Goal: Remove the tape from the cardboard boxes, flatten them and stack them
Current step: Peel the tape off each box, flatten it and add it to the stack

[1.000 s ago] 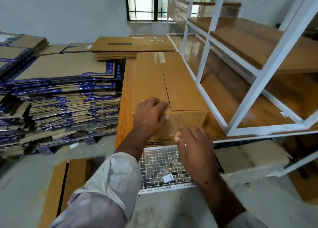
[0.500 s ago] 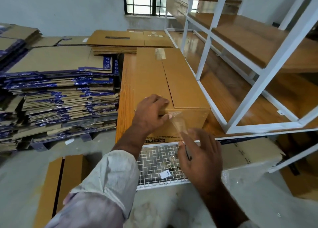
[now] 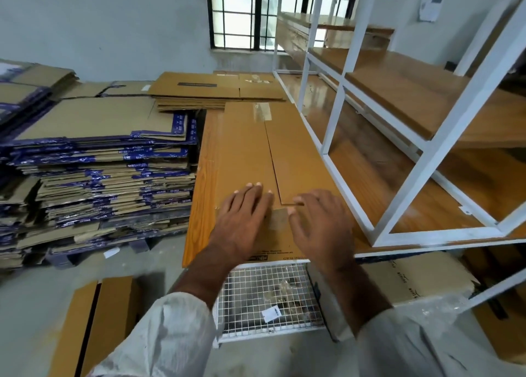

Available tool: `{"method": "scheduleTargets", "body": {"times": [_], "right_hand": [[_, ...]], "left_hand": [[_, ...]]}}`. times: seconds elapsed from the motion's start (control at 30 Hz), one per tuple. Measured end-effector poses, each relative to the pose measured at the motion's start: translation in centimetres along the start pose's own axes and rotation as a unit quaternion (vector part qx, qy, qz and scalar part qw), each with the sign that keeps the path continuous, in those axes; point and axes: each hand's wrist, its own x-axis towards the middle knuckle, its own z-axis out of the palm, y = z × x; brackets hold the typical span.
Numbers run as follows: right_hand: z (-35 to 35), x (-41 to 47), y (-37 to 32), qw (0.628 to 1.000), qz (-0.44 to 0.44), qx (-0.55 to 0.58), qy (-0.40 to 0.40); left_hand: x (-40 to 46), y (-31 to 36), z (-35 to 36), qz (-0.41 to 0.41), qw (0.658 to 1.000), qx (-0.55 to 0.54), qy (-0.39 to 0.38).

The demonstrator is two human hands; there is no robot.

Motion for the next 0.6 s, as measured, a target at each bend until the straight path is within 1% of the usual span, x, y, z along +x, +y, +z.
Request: {"method": "scheduleTargets", "body": {"times": [0.07,0.17,0.27,0.3,0.33,0.4,0.5,0.6], "right_hand": [[0.4,2.3,0.4,0.998,0.022,-0.002,-0.055],[1.2,5.7,1.3,0.987,0.056,-0.008,-0.148],[1.1,8.9,2.6,0.967,0.128,-0.002,-0.219],[1.0,9.7,3.4,0.959,0.155,-0.001,-0.237],[1.1,10.4,4.2,0.951,0.177,0.002,-0.252],[1.7,11.6,6.1,0.944,0.193,0.006,-0.269],[3.0,13.2,8.2,0.926,0.213,0.019,-0.310],[3.0,13.9,9.2,0.901,0.237,0.088,-0.353]], "left_hand": [[0.3,-0.3,-1.3,-0.001,0.998,-0.063,-0.012],[1.6,-1.2,-3.1,-0.046,0.986,-0.156,-0.028],[3.8,-2.3,-4.2,-0.122,0.952,-0.282,0.002],[4.6,-2.5,-4.4,-0.149,0.944,-0.293,0.004],[5.4,-2.6,-4.6,-0.171,0.946,-0.276,-0.002],[6.8,-2.7,-4.7,-0.218,0.952,-0.212,-0.032],[8.3,-2.5,-4.7,-0.286,0.937,-0.190,-0.060],[9.6,-3.0,-4.6,-0.347,0.912,-0.204,-0.073]]}}
